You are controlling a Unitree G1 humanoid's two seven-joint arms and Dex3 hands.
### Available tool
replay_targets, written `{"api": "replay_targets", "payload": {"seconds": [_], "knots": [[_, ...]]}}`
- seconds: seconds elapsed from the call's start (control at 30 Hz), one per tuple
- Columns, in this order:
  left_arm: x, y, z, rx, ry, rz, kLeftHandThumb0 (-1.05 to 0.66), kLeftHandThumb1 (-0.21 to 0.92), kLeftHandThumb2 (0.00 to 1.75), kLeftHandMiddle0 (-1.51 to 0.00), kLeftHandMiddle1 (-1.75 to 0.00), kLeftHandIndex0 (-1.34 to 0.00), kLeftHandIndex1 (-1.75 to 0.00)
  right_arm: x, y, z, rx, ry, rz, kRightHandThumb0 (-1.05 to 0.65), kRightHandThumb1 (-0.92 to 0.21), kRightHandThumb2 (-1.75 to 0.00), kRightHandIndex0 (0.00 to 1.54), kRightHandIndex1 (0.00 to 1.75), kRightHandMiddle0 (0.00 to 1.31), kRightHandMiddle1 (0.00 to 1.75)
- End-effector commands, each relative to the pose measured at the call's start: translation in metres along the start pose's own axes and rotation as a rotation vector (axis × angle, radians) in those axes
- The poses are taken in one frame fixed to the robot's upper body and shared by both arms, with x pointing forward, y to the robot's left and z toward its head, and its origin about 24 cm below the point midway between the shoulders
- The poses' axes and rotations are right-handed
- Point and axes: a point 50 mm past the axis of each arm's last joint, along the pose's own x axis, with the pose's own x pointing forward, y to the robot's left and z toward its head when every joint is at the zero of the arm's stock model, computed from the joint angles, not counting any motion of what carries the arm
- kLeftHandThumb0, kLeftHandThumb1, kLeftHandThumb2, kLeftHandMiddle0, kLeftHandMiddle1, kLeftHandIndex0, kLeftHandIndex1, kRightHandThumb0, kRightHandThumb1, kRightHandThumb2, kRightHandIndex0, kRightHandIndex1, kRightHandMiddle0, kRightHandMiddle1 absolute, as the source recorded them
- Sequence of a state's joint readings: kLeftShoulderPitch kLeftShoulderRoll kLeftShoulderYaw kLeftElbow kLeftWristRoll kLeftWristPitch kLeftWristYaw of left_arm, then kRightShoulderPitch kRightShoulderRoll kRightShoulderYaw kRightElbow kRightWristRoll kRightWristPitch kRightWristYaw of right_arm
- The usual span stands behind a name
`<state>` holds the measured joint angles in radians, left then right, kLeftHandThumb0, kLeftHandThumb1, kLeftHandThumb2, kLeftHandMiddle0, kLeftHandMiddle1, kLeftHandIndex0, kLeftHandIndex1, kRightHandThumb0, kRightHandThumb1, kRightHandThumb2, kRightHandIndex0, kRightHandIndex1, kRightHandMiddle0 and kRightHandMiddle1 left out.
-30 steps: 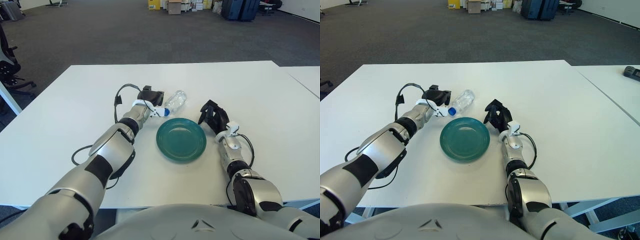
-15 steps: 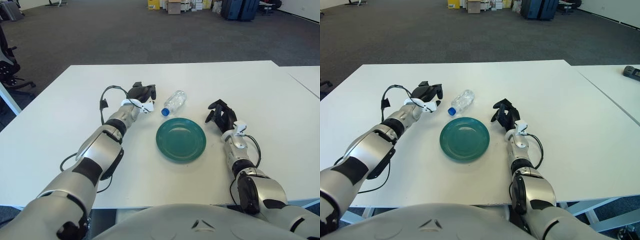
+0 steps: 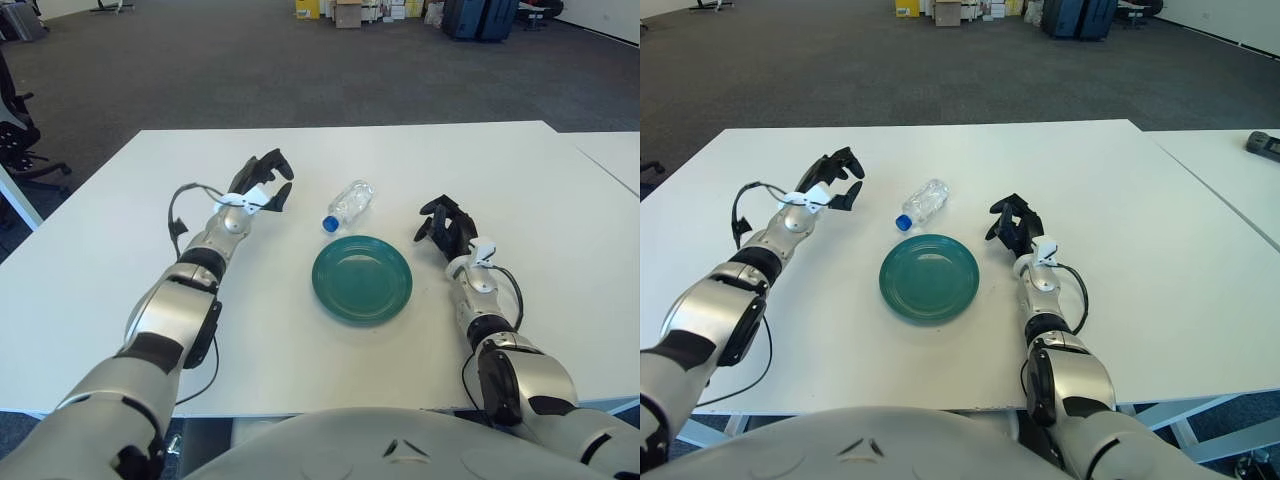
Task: Put the bottle into the plate.
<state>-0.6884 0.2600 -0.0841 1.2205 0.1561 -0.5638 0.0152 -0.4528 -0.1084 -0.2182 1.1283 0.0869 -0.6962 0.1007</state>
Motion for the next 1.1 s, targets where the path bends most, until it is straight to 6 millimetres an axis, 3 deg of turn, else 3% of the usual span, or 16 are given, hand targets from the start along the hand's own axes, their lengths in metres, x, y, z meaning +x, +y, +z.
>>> {"api": "replay_targets", "payload": {"seconds": [0.0,0.03,0.07,0.1,0.17,0.2,0.3,0.33,0.5,0.53,0.57,0.67,0.77,0.9,1.07], "knots": [[-0.013,0.015,-0.023,-0.402,0.077,-0.041,-0.43,0.44,1.15,-0.94,-1.75,-0.51,-1.75,0.013,-0.003,0.021,-0.03,-0.097,-0.027,-0.54,-0.92,-0.68,0.91,1.47,0.6,1.54],[-0.015,0.011,-0.024,-0.474,0.063,-0.067,-0.43,0.44,1.15,-0.92,-1.75,-0.51,-1.75,0.013,-0.003,0.021,-0.023,-0.098,-0.028,-0.54,-0.92,-0.67,0.91,1.47,0.6,1.54],[-0.017,0.008,-0.025,-0.529,0.05,-0.087,-0.28,0.51,1.06,-0.73,-1.75,-0.44,-1.68,0.013,-0.004,0.021,-0.018,-0.098,-0.03,-0.53,-0.92,-0.67,0.91,1.47,0.61,1.55],[-0.022,0.005,-0.03,-0.588,0.047,-0.112,-0.22,0.53,1.02,-0.66,-1.75,-0.41,-1.66,0.012,-0.004,0.02,-0.011,-0.098,-0.031,-0.53,-0.92,-0.66,0.91,1.48,0.61,1.55],[-0.028,0.002,-0.035,-0.641,0.047,-0.136,-0.09,0.76,0.72,-0.41,-1.71,-0.22,-1.67,0.012,-0.004,0.02,-0.005,-0.097,-0.032,-0.52,-0.92,-0.66,0.92,1.48,0.61,1.56],[-0.031,0.002,-0.039,-0.654,0.057,-0.151,-0.08,0.79,0.68,-0.37,-1.7,-0.2,-1.67,0.012,-0.004,0.02,-0.001,-0.095,-0.032,-0.51,-0.92,-0.65,0.92,1.48,0.61,1.56],[-0.036,0.003,-0.045,-0.631,0.087,-0.21,-0.5,0.88,0.51,-0.22,-1.03,-0.05,-1.15,0.011,-0.005,0.018,0.009,-0.086,-0.031,-0.5,-0.92,-0.64,0.91,1.48,0.6,1.57],[-0.036,0.003,-0.044,-0.621,0.088,-0.223,-0.53,0.89,0.49,-0.22,-0.96,-0.04,-1.1,0.011,-0.005,0.018,0.01,-0.084,-0.031,-0.5,-0.92,-0.64,0.91,1.48,0.6,1.57],[-0.044,-0.006,-0.051,-0.62,0.097,-0.238,-0.71,0.92,0.51,-0.24,-0.3,0.0,-0.75,0.011,-0.006,0.018,0.004,-0.088,-0.027,-0.48,-0.92,-0.62,0.91,1.47,0.6,1.58],[-0.049,-0.009,-0.056,-0.631,0.105,-0.232,-0.72,0.92,0.52,-0.25,-0.26,0.0,-0.74,0.011,-0.005,0.019,-0.008,-0.092,-0.025,-0.48,-0.92,-0.62,0.91,1.47,0.6,1.58],[-0.055,-0.013,-0.061,-0.647,0.116,-0.223,-0.72,0.92,0.55,-0.25,-0.2,0.0,-0.7,0.012,-0.005,0.02,-0.027,-0.098,-0.023,-0.45,-0.84,-0.69,0.9,1.47,0.52,1.63],[-0.064,-0.019,-0.068,-0.676,0.132,-0.207,-0.72,0.92,0.61,-0.24,-0.1,0.0,-0.65,0.014,-0.005,0.024,-0.064,-0.112,-0.019,-0.41,-0.73,-0.8,0.88,1.47,0.41,1.71],[-0.068,-0.02,-0.071,-0.704,0.13,-0.198,-0.7,0.92,0.65,-0.22,-0.06,0.0,-0.61,0.015,-0.005,0.026,-0.093,-0.125,-0.013,-0.4,-0.69,-0.83,0.86,1.47,0.37,1.73],[-0.078,-0.02,-0.077,-0.756,0.112,-0.19,-0.67,0.92,0.69,-0.22,-0.03,0.0,-0.56,0.023,-0.003,0.041,-0.202,-0.182,0.027,-0.39,-0.71,-0.81,0.79,1.46,0.34,1.73],[-0.085,-0.019,-0.08,-0.762,0.101,-0.19,-0.66,0.92,0.74,-0.21,-0.02,0.0,-0.49,0.038,0.003,0.061,-0.336,-0.244,0.077,-0.37,-0.82,-0.63,0.62,1.39,0.29,1.71]]}}
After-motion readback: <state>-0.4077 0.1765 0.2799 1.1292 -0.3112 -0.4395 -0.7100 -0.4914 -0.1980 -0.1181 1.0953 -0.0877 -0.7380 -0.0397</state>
